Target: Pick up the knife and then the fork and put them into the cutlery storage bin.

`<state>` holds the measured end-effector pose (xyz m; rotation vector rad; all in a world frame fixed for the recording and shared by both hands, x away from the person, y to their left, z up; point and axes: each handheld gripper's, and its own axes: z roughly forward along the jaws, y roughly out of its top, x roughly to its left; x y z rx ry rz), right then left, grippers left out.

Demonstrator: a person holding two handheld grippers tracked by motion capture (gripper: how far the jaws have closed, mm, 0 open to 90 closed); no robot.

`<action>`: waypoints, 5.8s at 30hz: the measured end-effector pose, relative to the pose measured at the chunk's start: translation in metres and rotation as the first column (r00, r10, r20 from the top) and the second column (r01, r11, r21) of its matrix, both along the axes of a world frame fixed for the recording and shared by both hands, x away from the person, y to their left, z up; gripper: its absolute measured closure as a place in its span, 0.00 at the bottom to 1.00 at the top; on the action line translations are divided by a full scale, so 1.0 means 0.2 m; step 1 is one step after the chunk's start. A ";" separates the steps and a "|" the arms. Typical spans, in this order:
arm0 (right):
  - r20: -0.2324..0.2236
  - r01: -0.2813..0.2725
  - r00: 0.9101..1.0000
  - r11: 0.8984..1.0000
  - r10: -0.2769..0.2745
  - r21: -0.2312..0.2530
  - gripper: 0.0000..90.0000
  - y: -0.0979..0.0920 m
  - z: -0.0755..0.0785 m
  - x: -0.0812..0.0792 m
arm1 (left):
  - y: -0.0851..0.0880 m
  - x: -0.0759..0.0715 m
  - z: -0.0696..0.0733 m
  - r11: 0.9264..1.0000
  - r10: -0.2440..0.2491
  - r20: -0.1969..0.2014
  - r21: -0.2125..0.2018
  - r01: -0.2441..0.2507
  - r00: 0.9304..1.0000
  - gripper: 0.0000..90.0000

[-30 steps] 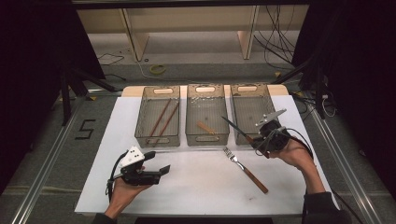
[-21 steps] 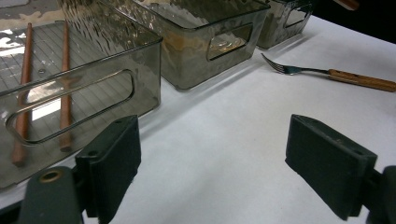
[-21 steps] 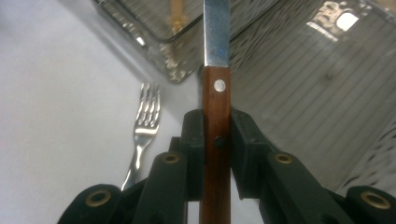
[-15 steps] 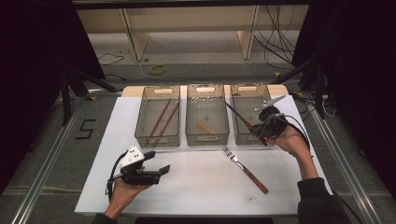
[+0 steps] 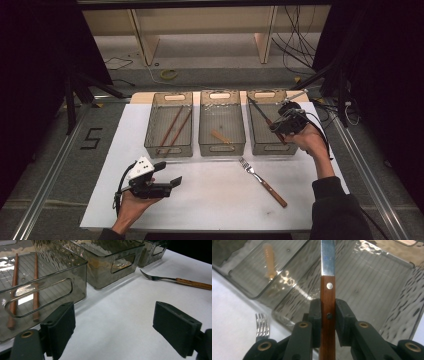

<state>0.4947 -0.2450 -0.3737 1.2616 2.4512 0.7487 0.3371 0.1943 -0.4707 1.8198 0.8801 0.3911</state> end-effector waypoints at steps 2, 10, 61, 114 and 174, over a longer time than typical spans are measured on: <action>-0.004 0.015 1.000 1.000 -0.015 0.007 0.86 0.00 0.00 0.02 | 0.00 0.00 0.00 1.000 -0.001 0.001 0.000 0.001 1.000 0.19; -0.017 0.076 0.997 0.997 -0.076 0.001 0.86 0.00 -0.03 0.09 | 0.00 0.00 0.00 1.000 -0.002 0.002 -0.002 0.002 1.000 0.19; -0.010 -0.004 1.000 0.996 0.005 0.090 0.49 0.09 0.00 -0.09 | 0.00 0.00 0.00 1.000 -0.004 0.005 -0.004 0.004 1.000 0.19; -0.194 -0.200 0.963 0.979 0.189 -0.038 0.46 0.15 -0.33 -0.54 | 0.00 -0.01 0.00 1.000 -0.003 0.010 -0.009 0.003 1.000 0.19; -0.243 -0.274 0.943 0.944 0.227 -0.181 0.86 0.17 -0.43 -0.55 | -0.01 -0.01 0.00 1.000 -0.009 0.008 -0.008 0.009 1.000 0.19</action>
